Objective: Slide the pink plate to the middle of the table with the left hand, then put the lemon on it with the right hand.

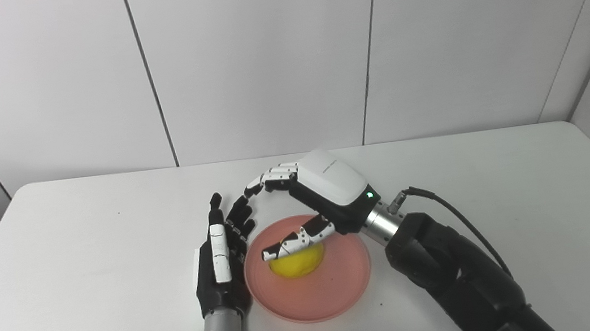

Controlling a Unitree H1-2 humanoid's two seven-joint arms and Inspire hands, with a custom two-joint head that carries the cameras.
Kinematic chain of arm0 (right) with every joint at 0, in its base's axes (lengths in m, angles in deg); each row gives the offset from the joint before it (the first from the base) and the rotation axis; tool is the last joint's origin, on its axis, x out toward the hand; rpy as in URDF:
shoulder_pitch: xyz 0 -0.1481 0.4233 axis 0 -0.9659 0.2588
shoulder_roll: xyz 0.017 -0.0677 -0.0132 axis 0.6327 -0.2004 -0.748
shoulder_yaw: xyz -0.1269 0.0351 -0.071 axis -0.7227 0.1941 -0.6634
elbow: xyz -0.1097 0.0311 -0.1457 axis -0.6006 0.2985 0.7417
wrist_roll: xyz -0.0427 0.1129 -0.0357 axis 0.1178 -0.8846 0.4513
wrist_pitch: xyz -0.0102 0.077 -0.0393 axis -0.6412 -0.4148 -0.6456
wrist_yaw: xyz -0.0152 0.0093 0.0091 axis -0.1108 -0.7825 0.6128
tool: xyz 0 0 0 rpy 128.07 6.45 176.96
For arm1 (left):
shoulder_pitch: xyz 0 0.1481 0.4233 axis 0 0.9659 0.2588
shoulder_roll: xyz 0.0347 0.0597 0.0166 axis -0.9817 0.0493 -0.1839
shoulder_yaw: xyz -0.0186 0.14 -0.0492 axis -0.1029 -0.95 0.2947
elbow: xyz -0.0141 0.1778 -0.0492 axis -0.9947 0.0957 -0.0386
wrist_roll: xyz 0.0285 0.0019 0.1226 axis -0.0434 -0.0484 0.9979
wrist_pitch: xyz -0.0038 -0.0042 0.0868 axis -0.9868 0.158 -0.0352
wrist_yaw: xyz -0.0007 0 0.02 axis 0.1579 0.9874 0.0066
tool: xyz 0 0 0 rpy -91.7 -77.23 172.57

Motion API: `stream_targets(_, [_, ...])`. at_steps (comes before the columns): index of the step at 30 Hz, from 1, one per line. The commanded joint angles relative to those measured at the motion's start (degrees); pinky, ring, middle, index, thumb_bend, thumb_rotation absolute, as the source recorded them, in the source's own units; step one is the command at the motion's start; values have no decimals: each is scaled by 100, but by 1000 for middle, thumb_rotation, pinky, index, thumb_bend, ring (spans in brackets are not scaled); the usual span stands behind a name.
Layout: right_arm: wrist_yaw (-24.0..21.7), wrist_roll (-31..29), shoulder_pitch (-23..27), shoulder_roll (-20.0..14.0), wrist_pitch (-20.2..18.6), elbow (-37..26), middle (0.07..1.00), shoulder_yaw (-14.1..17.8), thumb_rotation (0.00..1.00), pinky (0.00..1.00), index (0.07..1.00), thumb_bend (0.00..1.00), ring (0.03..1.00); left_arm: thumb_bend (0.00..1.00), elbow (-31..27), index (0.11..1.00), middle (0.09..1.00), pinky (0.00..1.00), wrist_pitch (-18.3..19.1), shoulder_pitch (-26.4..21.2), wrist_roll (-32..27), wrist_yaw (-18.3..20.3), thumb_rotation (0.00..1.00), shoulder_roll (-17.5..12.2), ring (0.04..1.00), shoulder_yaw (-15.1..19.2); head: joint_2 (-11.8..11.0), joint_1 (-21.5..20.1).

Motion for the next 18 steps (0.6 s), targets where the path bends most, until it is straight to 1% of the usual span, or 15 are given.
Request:
stream_targets(1, [19,-559,-91,186,-342,-190,818,273,866,737,783,807,806,806,96,990,825,886,283,-9,-42,-92,860,115,868,115,6,6])
stream_targets(2, [39,-705,-175,250,-412,-197,830,376,871,748,793,803,818,801,65,993,828,879,315,-26,-81,-45,860,83,867,126,11,7])
stream_targets(3, [47,-804,-231,292,-462,-205,866,446,904,783,825,798,855,797,42,998,844,890,343,-37,-107,-10,875,62,876,134,11,7])
stream_targets(4, [47,-883,-271,319,-496,-208,877,496,913,795,835,798,867,797,20,999,849,894,370,-41,-115,21,881,45,880,137,27,-4])
stream_targets(5, [39,-1008,-323,350,-541,-208,897,567,917,829,853,791,892,797,8,1000,855,898,375,-45,-129,48,882,40,884,153,30,-14])
stream_targets(7, [36,-1266,-412,395,-615,-198,910,709,921,844,865,791,906,799,22,1000,858,897,360,-53,-134,96,880,38,887,181,33,-23])
stream_targets(10, [92,-1404,-503,408,-655,-206,922,852,936,853,885,765,913,809,26,1000,853,883,313,-62,-55,125,878,13,881,166,36,-36])
stream_targets(11, [108,-1427,-524,406,-661,-207,909,886,924,837,887,730,895,817,37,1000,858,899,273,-67,-31,147,879,-4,885,155,36,-36])
stream_targets(12, [116,-1478,-547,413,-681,-208,894,930,906,815,882,704,876,823,55,1000,856,891,212,-77,-5,147,870,-7,875,158,35,-38])
stream_targets(16, [122,-1740,-644,455,-814,-253,900,1080,892,831,878,702,888,833,155,1000,862,888,84,-156,60,141,850,-18,867,227,40,-54])
stream_targets(18, [115,-1880,-712,507,-1063,-357,916,1177,908,855,881,715,909,844,233,997,863,891,7,-217,119,142,841,-51,869,247,43,-68])
